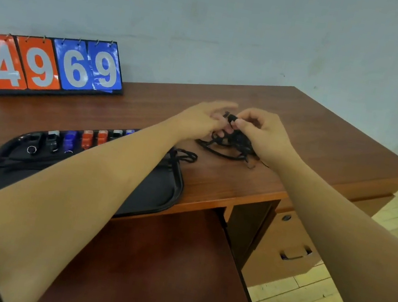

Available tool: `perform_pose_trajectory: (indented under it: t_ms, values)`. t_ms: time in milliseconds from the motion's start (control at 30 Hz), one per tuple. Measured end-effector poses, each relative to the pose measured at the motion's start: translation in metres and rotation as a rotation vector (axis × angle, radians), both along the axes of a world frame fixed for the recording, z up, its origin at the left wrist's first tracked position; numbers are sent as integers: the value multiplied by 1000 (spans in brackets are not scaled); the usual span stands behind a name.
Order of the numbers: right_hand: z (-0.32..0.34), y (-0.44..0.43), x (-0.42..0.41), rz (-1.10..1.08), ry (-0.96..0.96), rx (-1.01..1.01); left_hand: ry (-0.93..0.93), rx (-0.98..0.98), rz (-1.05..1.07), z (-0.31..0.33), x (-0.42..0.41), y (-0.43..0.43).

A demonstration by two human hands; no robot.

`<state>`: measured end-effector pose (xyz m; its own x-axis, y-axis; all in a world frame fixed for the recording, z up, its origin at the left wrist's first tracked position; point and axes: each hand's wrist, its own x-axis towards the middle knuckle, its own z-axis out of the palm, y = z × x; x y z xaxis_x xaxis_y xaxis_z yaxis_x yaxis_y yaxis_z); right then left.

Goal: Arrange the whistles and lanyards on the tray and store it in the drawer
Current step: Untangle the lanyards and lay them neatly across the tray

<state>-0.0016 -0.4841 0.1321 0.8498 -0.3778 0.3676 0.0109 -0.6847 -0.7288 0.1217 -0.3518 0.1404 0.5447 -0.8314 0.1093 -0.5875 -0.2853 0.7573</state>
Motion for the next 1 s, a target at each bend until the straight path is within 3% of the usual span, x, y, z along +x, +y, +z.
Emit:
perform_pose_trajectory:
  t_ms: [67, 167, 400, 600, 667, 800, 900, 1000]
  values:
    - [6, 2, -8, 21, -18, 30, -104, 100, -45, 6, -6, 5]
    - [11, 3, -13, -11, 20, -58, -146, 81, 5, 13, -11, 12]
    - [-5, -13, -21, -163, 392, -321, -320, 1, 197, 39, -18, 32]
    - [-18, -35, -24, -289, 531, -242, -52, -307, 300, 65, -22, 42]
    - [-13, -27, -25, -252, 473, -210, -83, -288, 276, 71, -27, 44]
    - [21, 12, -23, 49, 201, -83, -149, -202, 167, 76, -40, 45]
    - [34, 32, -17, 206, 182, -44, -21, -274, 58, 79, -47, 48]
    - [32, 39, -16, 198, 212, 5, 96, -402, 64, 85, -48, 51]
